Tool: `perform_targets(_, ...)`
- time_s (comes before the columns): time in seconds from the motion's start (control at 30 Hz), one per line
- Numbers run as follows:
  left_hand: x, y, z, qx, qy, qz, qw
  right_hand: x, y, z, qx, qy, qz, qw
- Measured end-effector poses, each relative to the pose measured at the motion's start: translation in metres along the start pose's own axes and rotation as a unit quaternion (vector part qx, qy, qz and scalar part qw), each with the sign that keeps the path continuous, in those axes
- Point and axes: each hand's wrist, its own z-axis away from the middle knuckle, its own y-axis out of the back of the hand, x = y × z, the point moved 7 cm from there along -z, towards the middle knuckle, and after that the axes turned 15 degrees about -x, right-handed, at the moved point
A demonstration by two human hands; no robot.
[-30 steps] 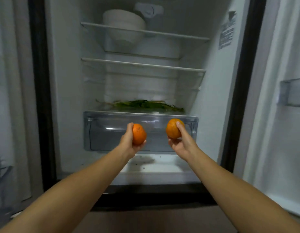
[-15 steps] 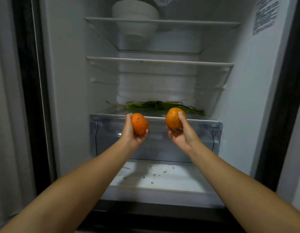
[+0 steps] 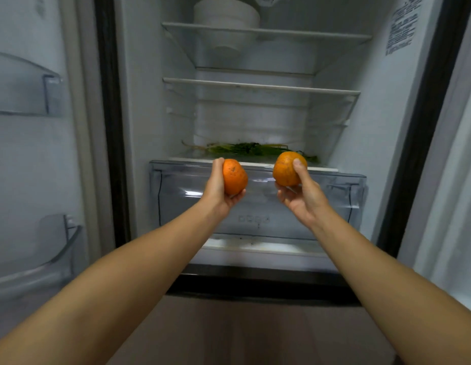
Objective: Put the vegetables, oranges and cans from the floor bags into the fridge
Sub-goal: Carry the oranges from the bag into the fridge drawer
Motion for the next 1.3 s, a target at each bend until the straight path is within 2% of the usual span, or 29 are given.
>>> perform_targets(0.43, -0.003, -0.019, 0.088, 0.030, -0.016, 0.004, 0.999, -0.025, -0.016, 0.084, -0.037, -0.047, 0.079, 0.995)
perform_targets(0.77, -0.004, -0.029, 0.125, 0.061, 0.036, -0.009, 0.997, -0.024, -0.009, 0.116, -0.037, -0.102, 0.056, 0.992)
perform_targets(0.83, -0.002, -0.028, 0.124, 0.050, 0.050, -0.026, 0.997, -0.033, -0.006, 0.114, -0.067, -0.111, 0.112, 0.985)
perform_targets(0.9, 0.012, -0.034, 0.116, 0.025, 0.029, -0.062, 0.997, -0.048, -0.008, 0.106, -0.100, -0.097, 0.178, 0.974)
perform_targets(1.03, 0.059, -0.070, 0.087, -0.065, -0.029, -0.202, 0.977, -0.086, -0.030, 0.072, -0.146, -0.016, 0.261, 0.954)
perform_targets(1.1, 0.075, -0.088, 0.062, -0.116, -0.017, -0.305, 0.945, -0.105, -0.039, 0.045, -0.155, 0.034, 0.357, 0.921)
perform_targets(1.13, 0.083, -0.093, 0.047, -0.124, -0.018, -0.392, 0.911, -0.114, -0.042, 0.029, -0.163, 0.052, 0.434, 0.885)
perform_targets(1.17, 0.090, -0.098, 0.031, -0.120, -0.028, -0.513, 0.850, -0.117, -0.045, 0.012, -0.178, 0.050, 0.521, 0.833)
perform_targets(1.2, 0.095, -0.102, 0.013, -0.107, -0.034, -0.646, 0.755, -0.113, -0.047, -0.005, -0.199, 0.019, 0.607, 0.769)
perform_targets(1.23, 0.096, -0.106, -0.003, -0.097, -0.027, -0.756, 0.647, -0.103, -0.046, -0.023, -0.220, -0.035, 0.679, 0.700)
perform_targets(1.27, 0.090, -0.105, -0.020, -0.102, -0.001, -0.822, 0.561, -0.087, -0.041, -0.041, -0.239, -0.104, 0.732, 0.629)
perform_targets(1.3, 0.080, -0.100, -0.039, -0.120, 0.042, -0.855, 0.504, -0.069, -0.033, -0.058, -0.256, -0.176, 0.766, 0.563)
